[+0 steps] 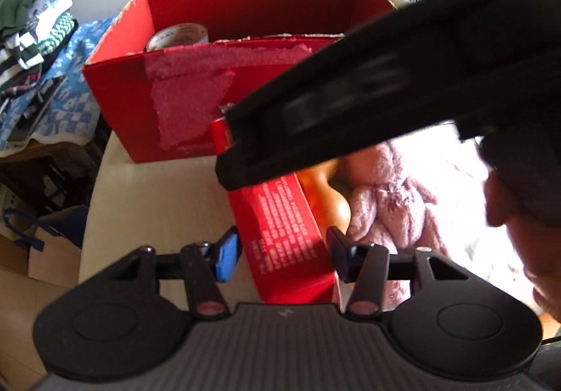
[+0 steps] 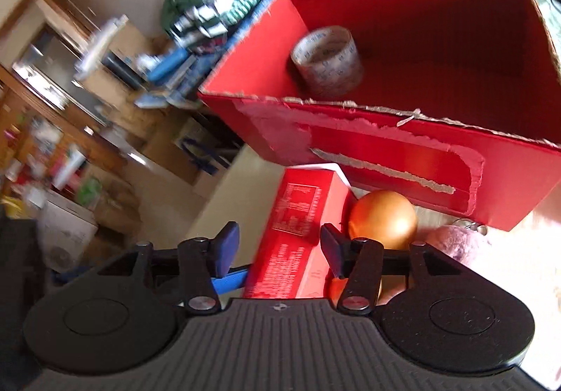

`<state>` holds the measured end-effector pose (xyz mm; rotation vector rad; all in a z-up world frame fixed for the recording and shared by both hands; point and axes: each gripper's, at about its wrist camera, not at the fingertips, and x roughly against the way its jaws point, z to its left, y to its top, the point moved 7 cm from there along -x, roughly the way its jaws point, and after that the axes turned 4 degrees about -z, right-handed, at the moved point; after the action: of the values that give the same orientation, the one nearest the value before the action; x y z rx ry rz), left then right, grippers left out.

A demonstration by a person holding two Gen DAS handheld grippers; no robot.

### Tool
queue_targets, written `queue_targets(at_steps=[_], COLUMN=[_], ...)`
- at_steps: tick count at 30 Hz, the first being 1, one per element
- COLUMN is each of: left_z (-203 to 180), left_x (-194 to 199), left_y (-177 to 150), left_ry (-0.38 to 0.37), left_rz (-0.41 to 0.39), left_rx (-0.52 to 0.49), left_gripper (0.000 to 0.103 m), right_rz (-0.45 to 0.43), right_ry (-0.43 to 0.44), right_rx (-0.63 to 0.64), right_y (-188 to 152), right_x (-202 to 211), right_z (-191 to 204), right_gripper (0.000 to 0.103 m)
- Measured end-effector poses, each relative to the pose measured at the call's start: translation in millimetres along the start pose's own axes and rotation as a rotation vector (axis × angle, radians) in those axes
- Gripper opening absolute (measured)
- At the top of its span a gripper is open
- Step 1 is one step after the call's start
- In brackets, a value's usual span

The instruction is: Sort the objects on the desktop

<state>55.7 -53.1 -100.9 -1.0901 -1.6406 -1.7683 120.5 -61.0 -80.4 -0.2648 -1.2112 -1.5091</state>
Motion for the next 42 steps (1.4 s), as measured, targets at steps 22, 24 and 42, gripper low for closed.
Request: queue_targets(at_steps=[22, 24, 42], left_z=[8.3, 10.8, 22.6], left_x=[92.1, 96.9, 13.4], left_y=[68.1, 87.2, 51.4], left_ry=[0.063, 0.057, -0.113], left_rz=[-0.26, -0.301, -0.209], left_rx=[-0.099, -0.108, -0.102], left_gripper=[0.047, 0.046, 0.046], right_rz=[-0.194, -0.237, -0.13], right_ry=[0.052, 0.047, -0.037], right_rx=[-0.01, 0.002, -0.179], right_y=[39.7, 53.9, 29.7], right_x=[69.5, 78.5, 32.0], right_z=[35.7, 35.2, -14.3], right_gripper=[0.028, 0.026, 0.032])
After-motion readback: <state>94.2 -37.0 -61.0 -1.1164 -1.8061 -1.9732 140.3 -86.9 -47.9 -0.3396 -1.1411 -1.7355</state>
